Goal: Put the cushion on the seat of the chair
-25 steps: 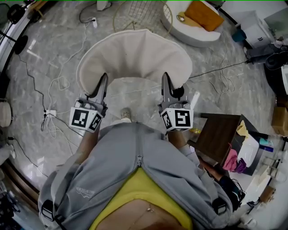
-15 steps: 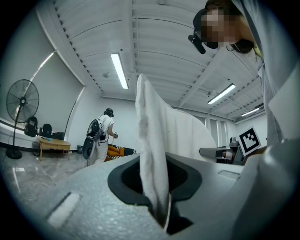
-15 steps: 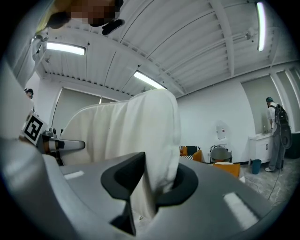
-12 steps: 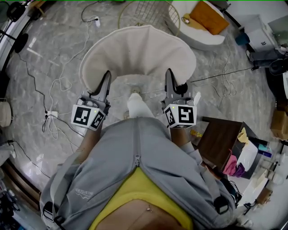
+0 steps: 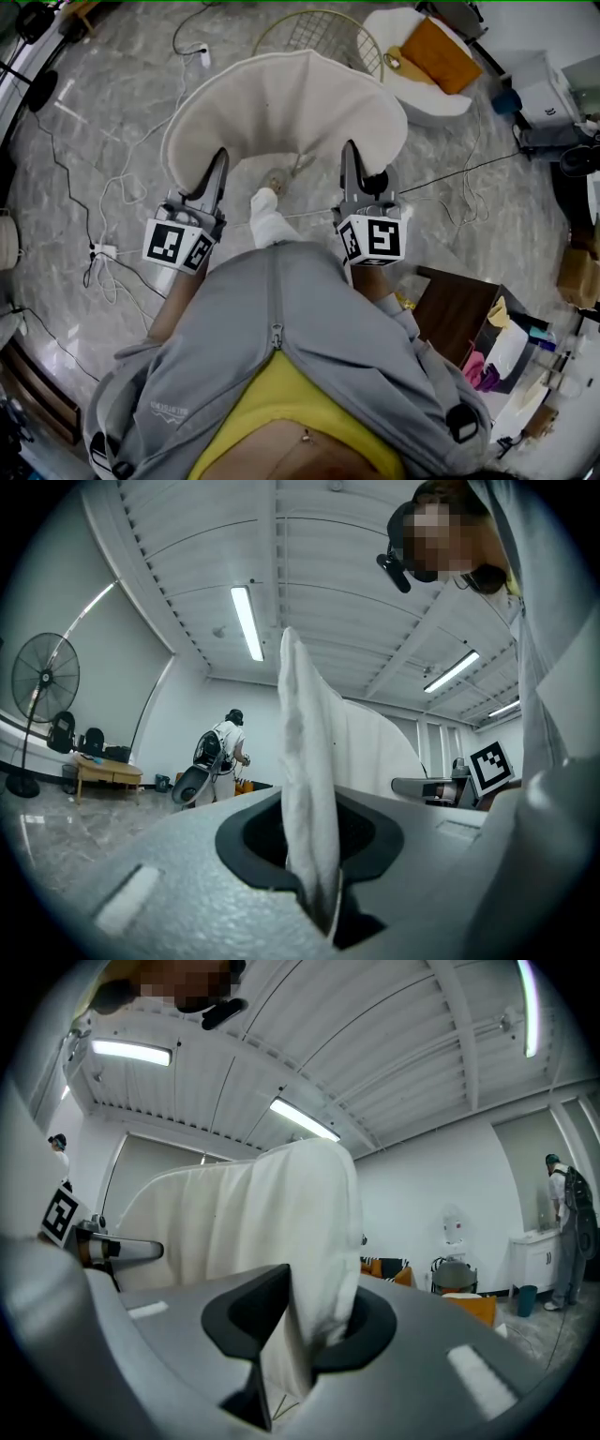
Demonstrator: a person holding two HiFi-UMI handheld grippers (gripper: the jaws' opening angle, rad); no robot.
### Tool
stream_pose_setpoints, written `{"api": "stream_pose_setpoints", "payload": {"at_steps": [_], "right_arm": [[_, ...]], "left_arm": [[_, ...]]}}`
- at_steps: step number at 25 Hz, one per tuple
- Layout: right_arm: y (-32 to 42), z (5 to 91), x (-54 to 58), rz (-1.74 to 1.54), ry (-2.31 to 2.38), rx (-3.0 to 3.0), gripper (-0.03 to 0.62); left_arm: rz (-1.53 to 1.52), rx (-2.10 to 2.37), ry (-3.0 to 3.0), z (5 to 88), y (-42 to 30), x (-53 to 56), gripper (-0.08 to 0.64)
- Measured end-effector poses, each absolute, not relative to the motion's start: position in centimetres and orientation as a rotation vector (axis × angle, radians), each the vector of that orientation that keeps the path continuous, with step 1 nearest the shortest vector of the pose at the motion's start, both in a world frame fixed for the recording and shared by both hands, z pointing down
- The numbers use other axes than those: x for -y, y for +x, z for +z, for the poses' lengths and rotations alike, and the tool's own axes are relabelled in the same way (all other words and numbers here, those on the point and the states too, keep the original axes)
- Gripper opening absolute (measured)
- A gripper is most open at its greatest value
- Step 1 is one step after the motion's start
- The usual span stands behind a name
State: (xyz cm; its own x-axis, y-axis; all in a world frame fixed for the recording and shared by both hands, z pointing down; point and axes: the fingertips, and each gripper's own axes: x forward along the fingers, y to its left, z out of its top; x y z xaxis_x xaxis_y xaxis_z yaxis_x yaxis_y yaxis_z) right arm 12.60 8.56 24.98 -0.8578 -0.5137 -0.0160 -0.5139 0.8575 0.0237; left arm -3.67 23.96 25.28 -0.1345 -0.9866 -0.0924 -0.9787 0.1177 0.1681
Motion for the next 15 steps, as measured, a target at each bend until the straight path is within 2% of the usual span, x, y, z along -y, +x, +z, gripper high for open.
{"api": "stream_pose_setpoints", "payload": {"at_steps": [15], "right_arm": [[-4.3, 27.3, 8.4, 0.003, -0.931, -3.015, 0.082]], "left_arm": [[-0.272, 2.201, 2.075, 27.3, -21.8, -5.9, 0.066]]}}
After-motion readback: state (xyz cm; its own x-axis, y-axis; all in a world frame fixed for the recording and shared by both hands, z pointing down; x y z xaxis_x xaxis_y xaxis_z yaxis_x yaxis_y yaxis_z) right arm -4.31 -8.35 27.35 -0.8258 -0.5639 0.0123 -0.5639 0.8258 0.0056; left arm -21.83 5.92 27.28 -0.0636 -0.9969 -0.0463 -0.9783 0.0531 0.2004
